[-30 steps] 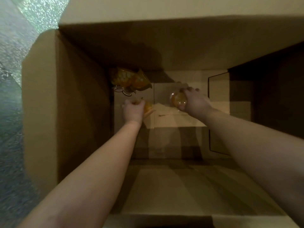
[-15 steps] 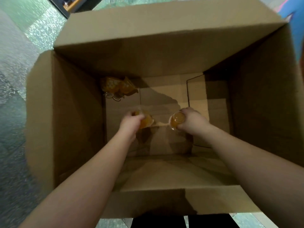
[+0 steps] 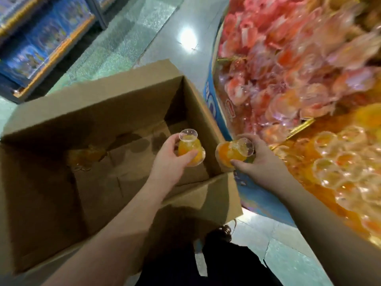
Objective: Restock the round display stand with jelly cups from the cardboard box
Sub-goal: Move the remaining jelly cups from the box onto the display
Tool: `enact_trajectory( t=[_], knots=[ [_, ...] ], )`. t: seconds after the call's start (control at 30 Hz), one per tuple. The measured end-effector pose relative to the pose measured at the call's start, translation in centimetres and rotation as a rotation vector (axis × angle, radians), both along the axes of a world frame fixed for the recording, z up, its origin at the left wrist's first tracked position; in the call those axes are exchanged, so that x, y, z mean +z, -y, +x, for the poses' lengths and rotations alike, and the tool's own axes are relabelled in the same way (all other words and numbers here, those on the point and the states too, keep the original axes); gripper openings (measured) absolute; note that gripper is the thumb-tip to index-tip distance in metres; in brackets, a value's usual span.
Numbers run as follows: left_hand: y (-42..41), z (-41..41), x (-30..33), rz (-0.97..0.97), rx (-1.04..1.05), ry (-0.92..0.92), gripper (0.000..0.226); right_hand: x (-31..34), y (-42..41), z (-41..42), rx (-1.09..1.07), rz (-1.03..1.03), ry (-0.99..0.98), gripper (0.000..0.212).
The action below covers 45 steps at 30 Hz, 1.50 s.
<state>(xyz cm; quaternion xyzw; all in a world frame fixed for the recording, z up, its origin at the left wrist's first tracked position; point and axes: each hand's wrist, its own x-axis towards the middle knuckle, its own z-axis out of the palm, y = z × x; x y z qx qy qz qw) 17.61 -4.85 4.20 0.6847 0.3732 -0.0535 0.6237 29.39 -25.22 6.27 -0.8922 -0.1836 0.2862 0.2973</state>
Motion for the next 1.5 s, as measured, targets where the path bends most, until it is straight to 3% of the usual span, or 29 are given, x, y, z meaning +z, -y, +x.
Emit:
enact_trajectory(
  t=[0.23,0.43,0.6,0.87,1.07,1.5],
  knots=[
    [11.8,7.2,5.5,0.105,-0.301,0.131,0.045,5.6,14.0,0.3,-0.161,-0.080,0.156,0.069],
    [20.6,12.1,6.9,0.184,-0.524,0.203,0.055,7.4,23.2,1.0,-0.274,-0.151,0.214,0.076],
    [26.0,16.6,7.9,0.290,-0.630,0.246,0.062,8.3,28.5,3.6,-0.297,-0.197,0.290,0.069],
    [30.9,23.4,7.7,0.424,-0.715,0.300,0.051,8.2,30.9,10.4,-0.258,-0.330,0.392,0.071],
    [32.3,26.9,6.2,0.573,-0.838,0.279,0.061,7.1,31.1,13.1,-0.201,-0.450,0.373,0.067],
    [32.3,27.2,2.9,0.636,-0.972,0.221,0.065,3.8,31.6,14.2,-0.149,-0.517,0.332,0.070]
  ],
)
